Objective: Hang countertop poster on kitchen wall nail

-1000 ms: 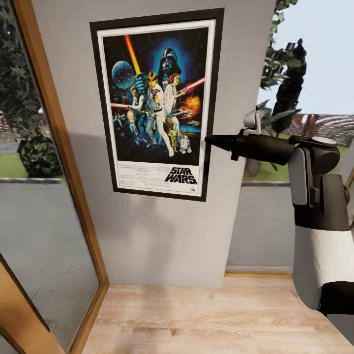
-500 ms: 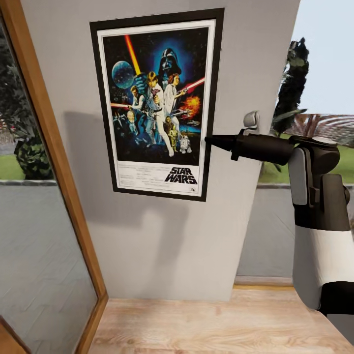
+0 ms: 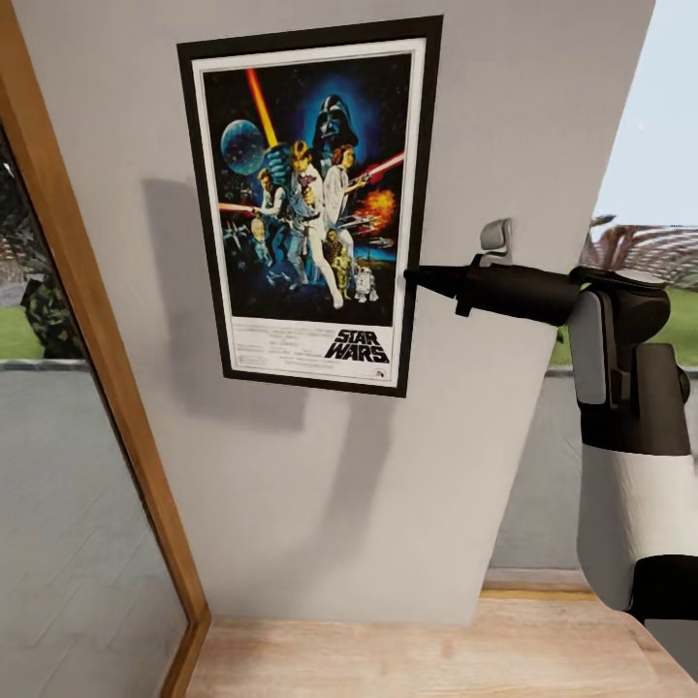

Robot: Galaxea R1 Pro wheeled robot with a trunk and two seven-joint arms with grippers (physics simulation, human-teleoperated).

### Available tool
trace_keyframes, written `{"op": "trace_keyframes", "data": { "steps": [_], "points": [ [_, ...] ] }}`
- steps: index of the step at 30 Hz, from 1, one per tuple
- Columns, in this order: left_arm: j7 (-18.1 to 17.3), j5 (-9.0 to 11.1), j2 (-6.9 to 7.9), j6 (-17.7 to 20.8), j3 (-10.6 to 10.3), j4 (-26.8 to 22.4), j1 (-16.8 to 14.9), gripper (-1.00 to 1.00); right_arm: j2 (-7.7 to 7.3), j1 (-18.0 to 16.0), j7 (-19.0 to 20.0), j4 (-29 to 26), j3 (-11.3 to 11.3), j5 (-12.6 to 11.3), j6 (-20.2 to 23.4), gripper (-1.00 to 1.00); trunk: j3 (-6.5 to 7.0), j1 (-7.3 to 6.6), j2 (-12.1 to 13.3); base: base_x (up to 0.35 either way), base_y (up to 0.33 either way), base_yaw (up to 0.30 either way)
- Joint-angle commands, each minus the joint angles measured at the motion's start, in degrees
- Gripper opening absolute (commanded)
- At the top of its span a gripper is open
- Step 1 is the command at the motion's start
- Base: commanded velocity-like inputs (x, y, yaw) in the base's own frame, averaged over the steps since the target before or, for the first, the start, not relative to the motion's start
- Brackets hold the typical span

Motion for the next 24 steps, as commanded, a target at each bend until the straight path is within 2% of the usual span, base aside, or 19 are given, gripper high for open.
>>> {"op": "trace_keyframes", "data": {
  "steps": [1,6,13,24],
  "points": [
    [-0.45,0.51,-0.01,0.07,0.13,-0.01,0.01,1.0,0.0,-0.04,0.19,0.02,-0.04,-0.13,0.29,-1.0,-0.05,0.06,-0.06,0.319,0.104,0.0],
    [-0.46,0.5,-0.01,0.07,0.13,0.0,0.01,1.0,-0.07,-0.04,0.19,0.01,-0.12,-0.13,0.29,-1.0,-0.05,0.06,-0.06,0.279,0.084,0.0],
    [-0.48,0.51,-0.01,0.07,0.13,-0.06,0.01,1.0,-0.08,-0.04,0.19,0.02,-0.14,-0.13,0.29,-1.0,-0.05,0.06,-0.06,0.057,0.014,0.0],
    [-0.48,0.54,-0.01,0.07,0.21,-0.15,0.01,1.0,-0.01,-0.04,0.19,0.0,-0.15,-0.13,0.29,-1.0,-0.05,0.06,-0.06,0.124,-0.074,0.0]
  ]
}}
